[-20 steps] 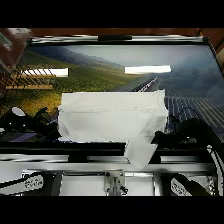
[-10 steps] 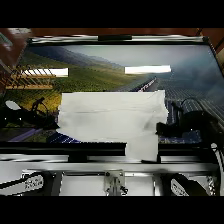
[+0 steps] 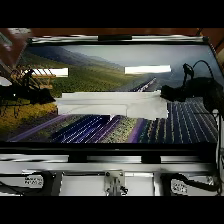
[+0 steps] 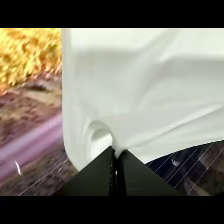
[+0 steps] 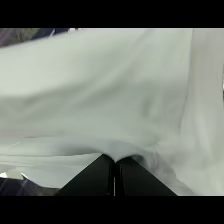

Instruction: Fold the shirts.

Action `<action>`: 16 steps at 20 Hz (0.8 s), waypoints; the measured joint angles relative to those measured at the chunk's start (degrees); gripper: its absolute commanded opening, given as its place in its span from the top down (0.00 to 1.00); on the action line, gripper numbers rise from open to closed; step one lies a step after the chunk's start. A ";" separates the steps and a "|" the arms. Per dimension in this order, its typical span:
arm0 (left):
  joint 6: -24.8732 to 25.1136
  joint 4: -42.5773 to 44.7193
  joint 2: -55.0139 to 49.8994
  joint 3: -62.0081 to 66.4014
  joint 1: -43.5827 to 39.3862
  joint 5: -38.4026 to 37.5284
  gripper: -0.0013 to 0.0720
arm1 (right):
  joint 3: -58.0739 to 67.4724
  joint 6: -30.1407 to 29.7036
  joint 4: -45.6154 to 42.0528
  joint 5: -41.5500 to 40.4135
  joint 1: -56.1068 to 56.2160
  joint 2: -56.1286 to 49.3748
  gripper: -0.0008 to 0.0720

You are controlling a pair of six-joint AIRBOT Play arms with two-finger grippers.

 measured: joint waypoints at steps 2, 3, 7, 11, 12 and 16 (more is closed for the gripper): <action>-1.62 -0.94 -4.44 4.96 -0.79 0.26 0.94 | 5.42 0.74 0.31 1.36 0.24 -5.38 0.91; -2.34 -1.25 -6.45 6.95 -1.22 0.39 0.94 | 7.61 1.18 0.44 1.90 0.44 -7.78 0.91; -5.49 -1.86 -13.18 11.45 -2.29 0.85 0.92 | 11.67 2.56 0.50 1.88 0.98 -14.95 0.88; -6.91 -2.12 -16.33 13.05 -2.47 0.26 0.15 | 12.85 1.90 -1.27 0.20 1.11 -17.29 0.30; -6.78 -2.10 -16.65 13.75 -2.45 -0.39 0.15 | 12.98 0.87 -1.86 -0.02 1.07 -16.83 0.24; -5.44 -2.27 -16.61 18.08 -1.88 -3.78 0.15 | 13.22 -0.48 -7.61 -1.33 -0.42 -13.70 0.09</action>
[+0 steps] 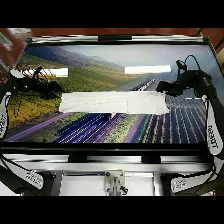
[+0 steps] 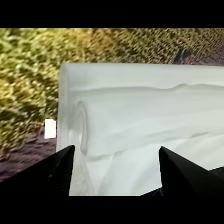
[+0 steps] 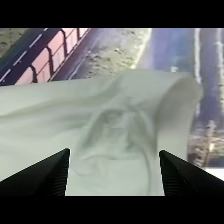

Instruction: Fold the shirts.

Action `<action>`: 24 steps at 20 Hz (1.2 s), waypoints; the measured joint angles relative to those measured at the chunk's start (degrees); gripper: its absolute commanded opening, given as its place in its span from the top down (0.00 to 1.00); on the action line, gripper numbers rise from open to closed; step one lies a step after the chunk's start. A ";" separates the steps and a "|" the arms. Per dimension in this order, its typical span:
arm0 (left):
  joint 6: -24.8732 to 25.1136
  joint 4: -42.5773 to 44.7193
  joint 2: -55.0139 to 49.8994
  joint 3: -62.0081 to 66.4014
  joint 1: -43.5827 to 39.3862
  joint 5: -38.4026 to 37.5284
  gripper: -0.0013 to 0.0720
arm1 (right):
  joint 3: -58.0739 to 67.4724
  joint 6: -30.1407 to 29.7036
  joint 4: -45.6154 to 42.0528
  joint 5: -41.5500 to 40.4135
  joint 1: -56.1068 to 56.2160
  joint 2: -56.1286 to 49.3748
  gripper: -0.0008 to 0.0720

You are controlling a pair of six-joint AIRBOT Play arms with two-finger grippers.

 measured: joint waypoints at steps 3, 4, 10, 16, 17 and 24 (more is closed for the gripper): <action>0.39 -0.02 0.83 2.40 0.02 -2.40 0.15 | 0.00 0.39 1.55 -4.22 -3.21 -0.22 0.09; 0.52 -0.09 1.07 2.84 -0.02 -3.23 0.15 | 0.00 -0.17 3.41 -5.88 -4.17 -0.85 0.09; 0.76 -0.02 1.57 3.82 -1.20 -6.82 0.16 | 0.00 -3.17 10.25 -10.82 -6.25 -4.11 0.08; 1.03 -0.04 1.66 3.96 -2.49 -6.38 0.16 | 0.00 -4.76 9.70 -12.50 -6.58 -5.20 0.08; 1.05 -0.07 1.66 3.96 -2.58 -6.38 0.16 | 0.00 -4.74 9.46 -12.66 -6.62 -5.57 0.08; 1.03 -0.24 1.66 3.96 -2.91 -6.34 0.16 | 0.09 -3.80 11.41 -12.50 -5.16 -8.92 0.13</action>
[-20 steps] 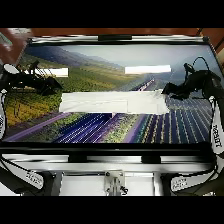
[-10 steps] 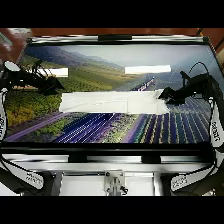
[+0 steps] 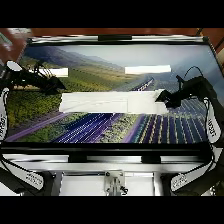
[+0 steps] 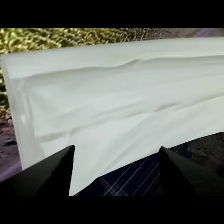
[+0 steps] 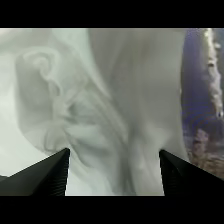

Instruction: Fold the shirts.

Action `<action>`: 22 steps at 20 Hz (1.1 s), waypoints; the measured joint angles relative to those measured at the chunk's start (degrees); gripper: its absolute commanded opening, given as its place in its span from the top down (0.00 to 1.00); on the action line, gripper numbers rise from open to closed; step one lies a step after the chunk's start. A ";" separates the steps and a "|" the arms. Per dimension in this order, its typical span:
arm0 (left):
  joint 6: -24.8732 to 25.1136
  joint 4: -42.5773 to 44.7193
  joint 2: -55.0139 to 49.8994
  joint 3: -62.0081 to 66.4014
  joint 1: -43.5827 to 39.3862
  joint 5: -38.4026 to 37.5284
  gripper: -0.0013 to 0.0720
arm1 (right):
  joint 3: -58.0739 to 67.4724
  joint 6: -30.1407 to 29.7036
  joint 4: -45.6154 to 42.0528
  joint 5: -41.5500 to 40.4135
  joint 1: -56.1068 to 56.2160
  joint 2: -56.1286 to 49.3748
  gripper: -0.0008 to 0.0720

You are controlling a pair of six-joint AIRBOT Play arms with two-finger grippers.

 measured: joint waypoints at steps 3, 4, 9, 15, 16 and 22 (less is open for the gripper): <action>-0.02 -2.47 0.00 0.13 0.00 0.00 0.16 | -0.04 0.15 -0.09 1.99 2.49 -0.83 0.81; -0.02 -3.43 0.00 0.17 0.00 -0.02 0.16 | -0.09 0.15 -0.22 2.32 3.30 -0.98 0.91; -0.04 -9.62 0.11 0.31 -0.33 -0.04 0.74 | -0.04 -0.07 0.13 2.97 5.22 2.27 0.91; 0.13 -15.02 -0.07 -0.07 -9.35 1.60 0.94 | -0.02 1.57 0.28 0.61 5.29 13.73 0.91; 0.20 -15.30 -0.13 -0.46 -12.04 2.64 0.94 | -0.04 2.08 0.26 -0.44 5.29 15.65 0.91; 0.48 -16.13 -0.46 -2.43 -27.28 9.70 0.94 | -0.02 6.08 0.22 -7.96 5.31 26.73 0.91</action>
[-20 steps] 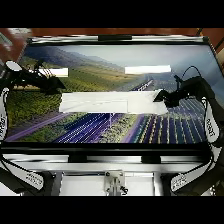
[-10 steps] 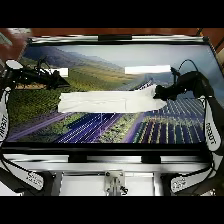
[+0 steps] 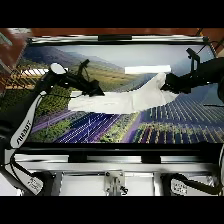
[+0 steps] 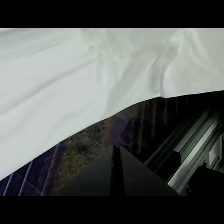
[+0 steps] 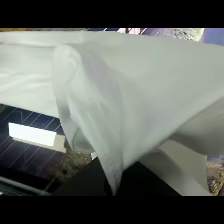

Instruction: Fold the shirts.

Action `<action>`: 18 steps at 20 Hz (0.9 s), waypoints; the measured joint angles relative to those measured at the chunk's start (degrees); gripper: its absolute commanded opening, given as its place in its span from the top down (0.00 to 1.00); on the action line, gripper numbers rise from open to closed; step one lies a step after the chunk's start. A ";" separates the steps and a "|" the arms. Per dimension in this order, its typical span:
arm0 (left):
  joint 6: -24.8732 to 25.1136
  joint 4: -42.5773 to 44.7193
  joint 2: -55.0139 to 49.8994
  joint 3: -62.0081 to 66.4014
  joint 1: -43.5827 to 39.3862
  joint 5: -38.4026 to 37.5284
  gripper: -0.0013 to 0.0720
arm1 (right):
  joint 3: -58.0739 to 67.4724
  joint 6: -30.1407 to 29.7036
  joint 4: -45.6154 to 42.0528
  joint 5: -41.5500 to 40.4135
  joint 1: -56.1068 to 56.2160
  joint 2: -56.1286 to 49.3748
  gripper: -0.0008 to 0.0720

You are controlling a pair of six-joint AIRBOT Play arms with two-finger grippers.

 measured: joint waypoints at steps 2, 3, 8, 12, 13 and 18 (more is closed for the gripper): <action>0.00 -0.07 -0.42 -0.26 -4.07 2.23 0.94 | -0.02 0.70 -0.02 -2.78 0.00 3.28 0.91; 0.02 -0.07 -0.72 -0.28 -6.08 3.74 0.94 | -0.02 1.03 0.00 -4.24 -0.02 4.92 0.91; -2.29 -0.13 -3.21 -0.44 -13.42 11.67 0.94 | -0.02 3.32 0.00 -8.94 0.00 12.11 0.91; -4.09 -4.57 -6.73 -0.46 -17.86 16.39 0.94 | -0.02 4.90 0.04 -11.50 0.00 16.39 0.91; -3.93 -6.69 -7.56 -0.44 -18.93 17.18 0.94 | 0.00 5.33 0.07 -12.04 0.00 17.03 0.91; -0.94 -11.61 -8.57 -0.39 -20.83 16.76 0.94 | 0.00 6.19 0.04 -13.97 0.02 18.38 0.91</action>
